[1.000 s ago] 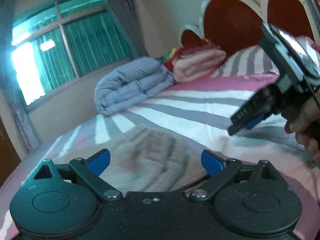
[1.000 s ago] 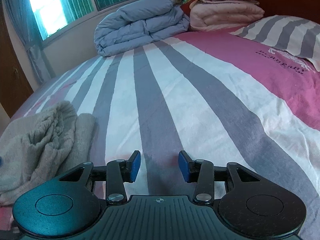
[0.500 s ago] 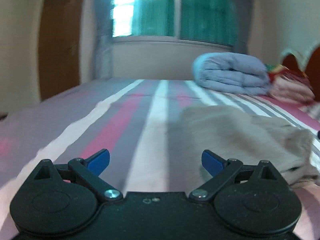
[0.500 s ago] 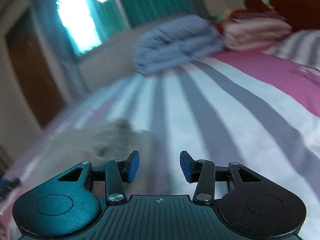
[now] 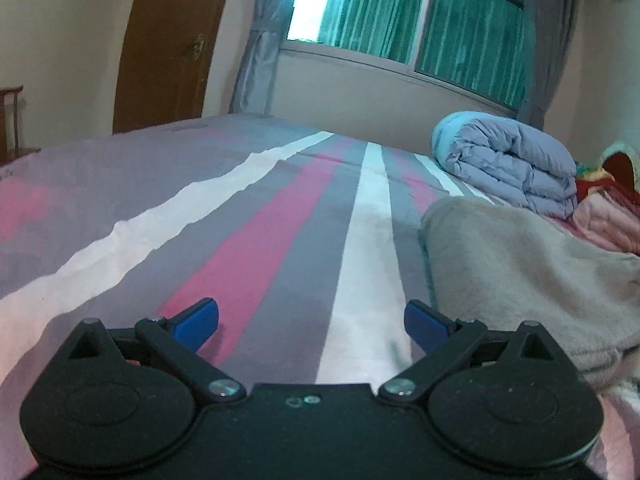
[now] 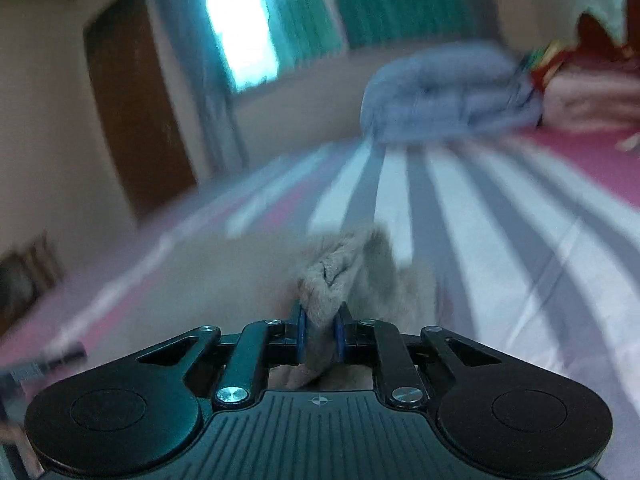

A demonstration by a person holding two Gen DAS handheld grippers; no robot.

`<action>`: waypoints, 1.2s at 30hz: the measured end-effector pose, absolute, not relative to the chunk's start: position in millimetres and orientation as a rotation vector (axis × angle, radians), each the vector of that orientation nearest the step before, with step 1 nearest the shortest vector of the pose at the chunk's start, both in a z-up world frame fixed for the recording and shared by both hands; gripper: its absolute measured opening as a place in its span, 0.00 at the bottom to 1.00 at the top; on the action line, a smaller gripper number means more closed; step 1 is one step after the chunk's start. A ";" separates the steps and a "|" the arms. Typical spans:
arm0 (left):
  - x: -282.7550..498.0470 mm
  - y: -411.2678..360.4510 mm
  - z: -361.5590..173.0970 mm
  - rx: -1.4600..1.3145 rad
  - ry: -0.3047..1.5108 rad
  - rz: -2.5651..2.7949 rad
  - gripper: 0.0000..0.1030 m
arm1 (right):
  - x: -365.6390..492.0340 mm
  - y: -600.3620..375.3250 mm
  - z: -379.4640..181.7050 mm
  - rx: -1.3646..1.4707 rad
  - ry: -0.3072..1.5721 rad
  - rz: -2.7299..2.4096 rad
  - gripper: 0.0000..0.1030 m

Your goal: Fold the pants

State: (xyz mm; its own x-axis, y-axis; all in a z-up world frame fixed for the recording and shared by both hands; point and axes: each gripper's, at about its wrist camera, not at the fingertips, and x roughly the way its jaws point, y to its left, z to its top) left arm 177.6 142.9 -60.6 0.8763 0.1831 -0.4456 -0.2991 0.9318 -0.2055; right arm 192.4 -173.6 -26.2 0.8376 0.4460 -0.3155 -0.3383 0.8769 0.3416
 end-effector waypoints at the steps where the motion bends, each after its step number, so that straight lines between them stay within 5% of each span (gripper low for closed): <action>1: 170.6 142.7 -64.0 -0.282 0.435 0.260 0.90 | 185.8 -182.8 -23.5 0.332 0.375 0.426 0.14; 6: 174.7 138.1 -67.1 -0.264 0.459 0.264 0.90 | 212.4 -200.9 -48.9 0.478 0.550 0.386 0.25; 7: 174.2 137.1 -66.9 -0.254 0.456 0.258 0.90 | 208.1 -209.8 -45.0 0.531 0.509 0.380 0.47; 9: 174.5 137.4 -67.2 -0.250 0.455 0.254 0.91 | 198.5 -223.0 -39.7 0.585 0.458 0.362 0.73; 12: 176.0 137.3 -68.7 -0.253 0.460 0.262 0.91 | 202.1 -238.8 -47.8 0.714 0.507 0.394 0.71; 15: 177.3 134.3 -69.1 -0.234 0.468 0.263 0.91 | 217.2 -238.5 -59.4 0.747 0.582 0.425 0.53; 36: 178.1 129.2 -71.5 -0.196 0.502 0.258 0.92 | 239.4 -220.5 -81.4 0.813 0.708 0.405 0.56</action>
